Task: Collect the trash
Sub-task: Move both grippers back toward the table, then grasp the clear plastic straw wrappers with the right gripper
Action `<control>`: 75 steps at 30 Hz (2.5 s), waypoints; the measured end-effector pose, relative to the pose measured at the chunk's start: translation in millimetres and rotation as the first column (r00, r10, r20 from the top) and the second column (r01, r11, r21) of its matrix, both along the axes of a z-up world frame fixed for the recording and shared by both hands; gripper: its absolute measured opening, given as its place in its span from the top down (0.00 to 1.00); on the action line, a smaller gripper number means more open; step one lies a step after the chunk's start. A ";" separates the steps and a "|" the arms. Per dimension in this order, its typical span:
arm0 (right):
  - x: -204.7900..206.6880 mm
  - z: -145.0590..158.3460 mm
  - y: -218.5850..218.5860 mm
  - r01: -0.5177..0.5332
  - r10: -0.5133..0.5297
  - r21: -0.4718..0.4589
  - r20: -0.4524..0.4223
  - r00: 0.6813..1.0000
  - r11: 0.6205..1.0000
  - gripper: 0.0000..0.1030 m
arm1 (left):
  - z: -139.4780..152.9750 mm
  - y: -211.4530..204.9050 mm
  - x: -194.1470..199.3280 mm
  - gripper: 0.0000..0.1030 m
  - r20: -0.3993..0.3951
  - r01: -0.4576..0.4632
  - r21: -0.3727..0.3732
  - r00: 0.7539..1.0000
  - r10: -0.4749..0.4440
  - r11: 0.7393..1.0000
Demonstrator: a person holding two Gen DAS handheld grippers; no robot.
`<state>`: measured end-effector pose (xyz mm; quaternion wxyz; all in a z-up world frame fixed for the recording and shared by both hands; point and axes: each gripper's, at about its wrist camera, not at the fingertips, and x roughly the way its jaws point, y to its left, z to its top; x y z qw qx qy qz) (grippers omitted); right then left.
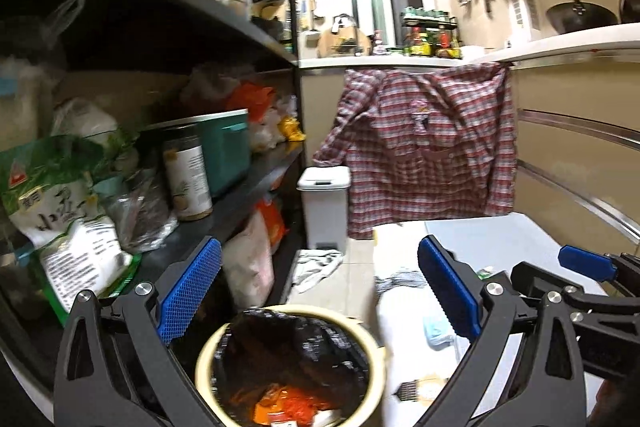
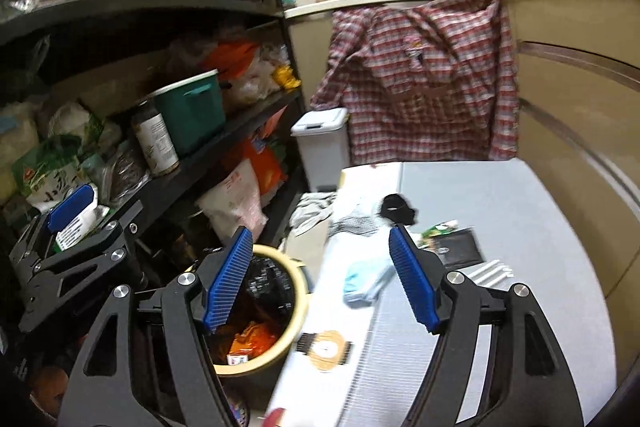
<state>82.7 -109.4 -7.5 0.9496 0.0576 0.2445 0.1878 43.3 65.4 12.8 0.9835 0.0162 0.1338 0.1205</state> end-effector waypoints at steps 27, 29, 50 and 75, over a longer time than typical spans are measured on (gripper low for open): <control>70.7 -107.2 -158.4 0.419 -0.417 -0.027 -0.176 0.892 0.907 0.30 | -37.6 -78.1 70.5 0.07 -0.072 0.084 -0.140 0.993 -0.094 0.987; 75.9 -115.1 -160.0 0.417 -0.415 -0.030 -0.192 0.889 0.908 0.30 | -41.1 -82.1 74.9 0.08 -0.079 0.083 -0.145 0.992 -0.095 0.986; 143.4 -180.6 -149.7 0.381 -0.388 -0.092 -0.348 0.853 0.920 0.30 | -74.4 -45.1 103.5 0.08 -0.164 -0.073 -0.139 0.985 0.049 0.988; 105.5 -108.6 -183.0 0.441 -0.434 -0.008 -0.186 0.881 0.898 0.98 | -110.2 -53.4 125.2 0.08 -0.250 0.082 -0.247 0.957 -0.145 0.966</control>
